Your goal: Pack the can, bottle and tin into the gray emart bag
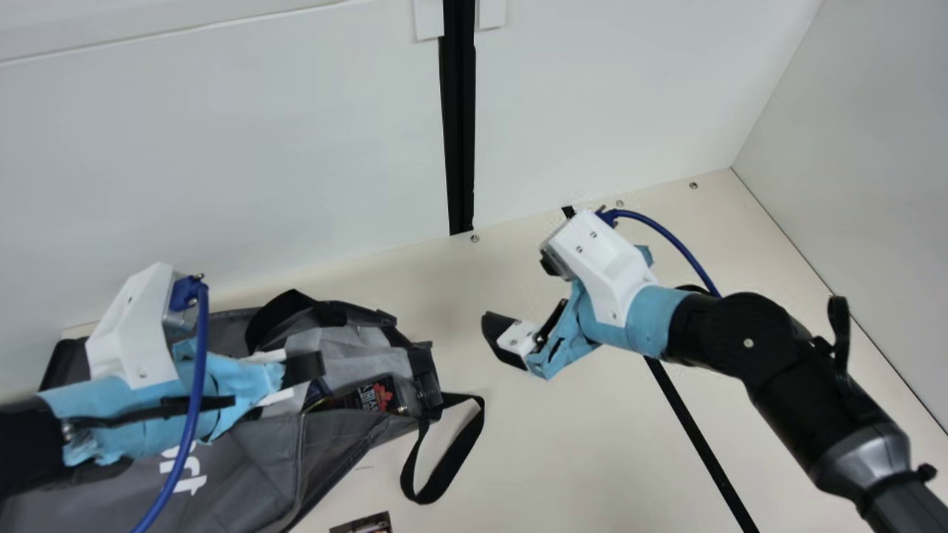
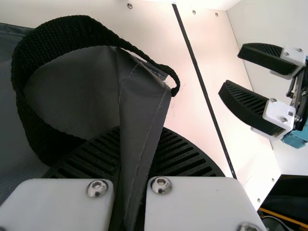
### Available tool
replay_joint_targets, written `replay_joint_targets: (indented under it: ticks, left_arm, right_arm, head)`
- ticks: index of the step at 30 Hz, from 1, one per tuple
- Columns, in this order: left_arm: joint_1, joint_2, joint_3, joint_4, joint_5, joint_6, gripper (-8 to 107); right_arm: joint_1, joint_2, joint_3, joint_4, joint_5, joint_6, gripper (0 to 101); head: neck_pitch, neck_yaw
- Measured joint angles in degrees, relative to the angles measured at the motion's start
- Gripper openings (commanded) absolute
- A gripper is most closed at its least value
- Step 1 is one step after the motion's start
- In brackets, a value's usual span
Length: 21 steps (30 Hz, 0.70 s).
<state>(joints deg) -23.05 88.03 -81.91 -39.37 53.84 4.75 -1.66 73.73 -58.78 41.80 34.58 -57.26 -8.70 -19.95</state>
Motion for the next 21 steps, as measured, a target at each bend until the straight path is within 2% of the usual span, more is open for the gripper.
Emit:
replay_joint_targets:
  ticks: [8, 21]
  left_arm:
    - [0.00, 0.00, 0.00, 0.00, 0.00, 0.00, 10]
    - [0.00, 0.00, 0.00, 0.00, 0.00, 0.00, 10]
  right_arm:
    - [-2.62, -3.83, 1.55, -6.57, -2.10, 6.39, 91]
    - [-7.52, -9.06, 2.14, -19.61, -2.68, 18.56, 91]
  head:
    - [0.00, 0.00]
    - [0.00, 0.09]
